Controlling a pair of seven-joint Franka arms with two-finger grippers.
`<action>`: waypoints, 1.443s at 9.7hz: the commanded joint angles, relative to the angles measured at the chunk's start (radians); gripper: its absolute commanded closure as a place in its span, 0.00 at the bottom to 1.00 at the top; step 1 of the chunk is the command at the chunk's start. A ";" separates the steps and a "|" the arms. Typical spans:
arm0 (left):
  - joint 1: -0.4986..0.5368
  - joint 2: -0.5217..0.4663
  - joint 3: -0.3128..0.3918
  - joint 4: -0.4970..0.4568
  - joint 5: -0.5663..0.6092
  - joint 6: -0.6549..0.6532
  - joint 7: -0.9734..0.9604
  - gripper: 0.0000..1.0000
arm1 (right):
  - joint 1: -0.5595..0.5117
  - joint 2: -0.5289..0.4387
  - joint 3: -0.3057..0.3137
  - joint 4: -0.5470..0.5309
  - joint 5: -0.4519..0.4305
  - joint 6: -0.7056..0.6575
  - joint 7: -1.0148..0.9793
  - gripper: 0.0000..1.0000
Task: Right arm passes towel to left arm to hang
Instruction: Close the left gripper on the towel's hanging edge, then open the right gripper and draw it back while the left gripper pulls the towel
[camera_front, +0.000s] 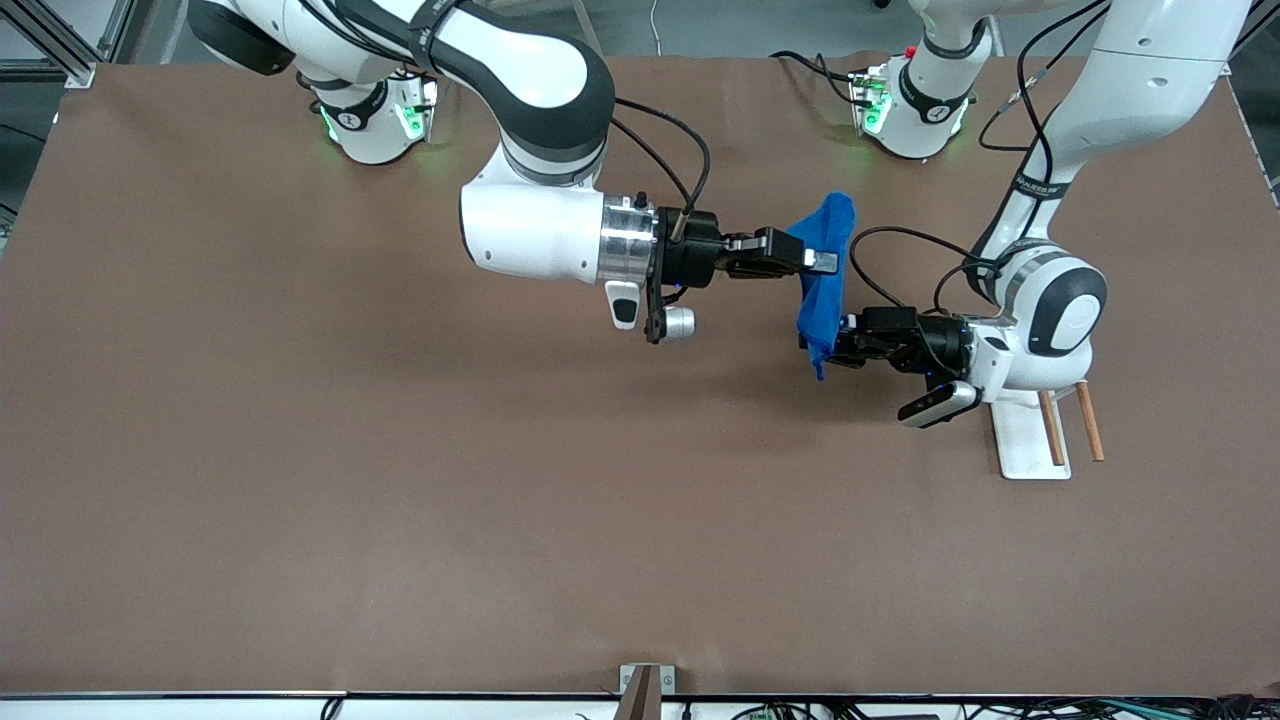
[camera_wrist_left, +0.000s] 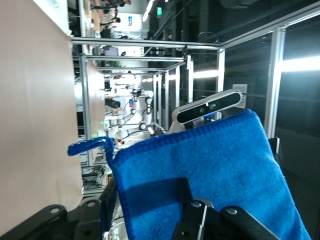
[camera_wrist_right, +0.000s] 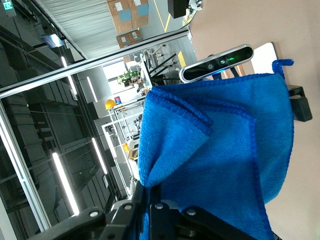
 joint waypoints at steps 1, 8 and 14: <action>0.004 -0.006 -0.005 -0.041 -0.054 0.006 0.047 0.47 | 0.008 0.007 0.011 0.017 0.021 0.030 0.007 0.99; 0.045 -0.037 -0.002 -0.053 -0.033 -0.014 0.043 1.00 | 0.019 0.007 0.010 0.017 0.021 0.055 0.035 0.97; 0.086 -0.026 0.007 0.031 0.211 -0.012 -0.019 1.00 | -0.178 -0.055 -0.021 -0.124 -0.207 -0.173 0.168 0.00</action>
